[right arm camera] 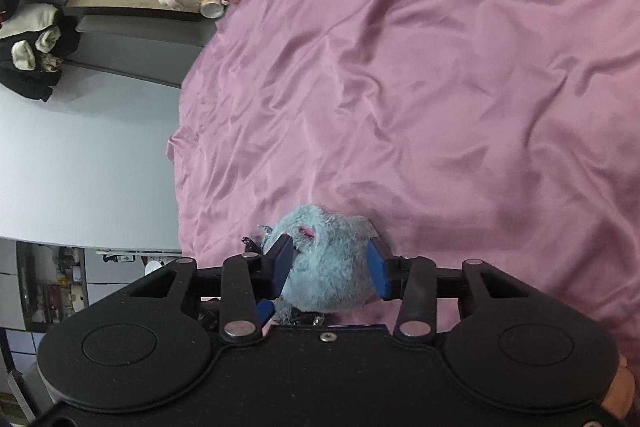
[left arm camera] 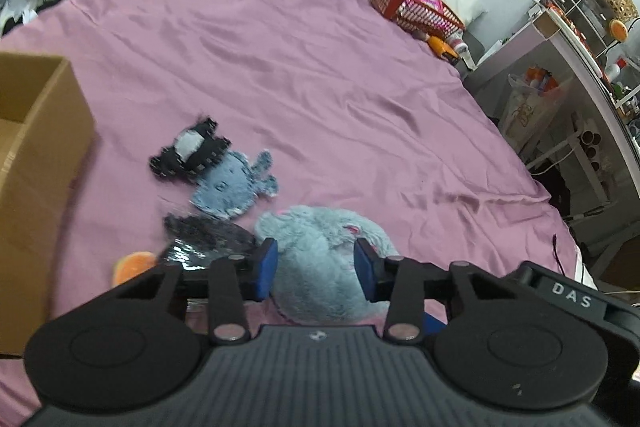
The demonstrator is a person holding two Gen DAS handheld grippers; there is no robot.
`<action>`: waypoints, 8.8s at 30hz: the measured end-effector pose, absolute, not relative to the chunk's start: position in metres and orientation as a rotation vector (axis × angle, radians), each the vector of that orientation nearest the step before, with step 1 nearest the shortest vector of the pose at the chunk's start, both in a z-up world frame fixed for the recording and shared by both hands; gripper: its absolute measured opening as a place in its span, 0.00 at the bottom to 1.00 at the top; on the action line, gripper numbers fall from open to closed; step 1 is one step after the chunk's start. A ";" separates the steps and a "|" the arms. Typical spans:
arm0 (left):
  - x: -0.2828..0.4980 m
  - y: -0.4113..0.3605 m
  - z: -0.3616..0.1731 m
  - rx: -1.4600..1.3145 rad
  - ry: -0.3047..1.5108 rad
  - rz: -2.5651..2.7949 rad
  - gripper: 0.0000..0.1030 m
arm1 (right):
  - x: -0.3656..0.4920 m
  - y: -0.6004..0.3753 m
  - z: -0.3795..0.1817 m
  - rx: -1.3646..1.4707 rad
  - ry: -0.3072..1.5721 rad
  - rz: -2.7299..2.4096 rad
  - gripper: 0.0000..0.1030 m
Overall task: Organize soft objects
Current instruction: 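Close the left tool on the grey plush while the right tool grips it too, then carry the grey plush with both tools and lower it into the box, then open both tools to release the grey plush in the box, then move the left tool toward the burger squishy while the right tool approaches the black bag, then close the left tool on the burger squishy while the right tool grasps the black bag, then carry the burger squishy with the left tool while the right tool carries the black bag over the box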
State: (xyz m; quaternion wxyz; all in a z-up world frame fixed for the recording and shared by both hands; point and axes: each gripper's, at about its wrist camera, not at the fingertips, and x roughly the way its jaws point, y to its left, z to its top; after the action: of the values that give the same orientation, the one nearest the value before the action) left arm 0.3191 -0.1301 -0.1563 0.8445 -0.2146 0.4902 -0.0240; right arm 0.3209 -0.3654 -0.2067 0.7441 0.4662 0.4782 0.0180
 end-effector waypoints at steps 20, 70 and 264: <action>0.325 -0.133 -0.164 -0.457 1.012 -0.012 0.16 | 0.337 -0.354 -0.218 0.983 1.035 0.123 0.21; 0.236 0.075 -0.071 -0.518 0.750 0.074 0.11 | 0.270 -0.165 -0.124 0.587 0.773 0.703 0.26; 0.260 0.033 -0.100 -0.447 0.925 0.175 0.32 | 0.291 -0.224 -0.132 0.662 0.883 0.359 0.16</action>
State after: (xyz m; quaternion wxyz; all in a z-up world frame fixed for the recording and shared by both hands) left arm 0.2604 0.0331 -0.1005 0.8674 -0.2133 0.4417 0.0837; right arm 0.2909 -0.2242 -0.1322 0.8364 0.3128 0.4170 0.1694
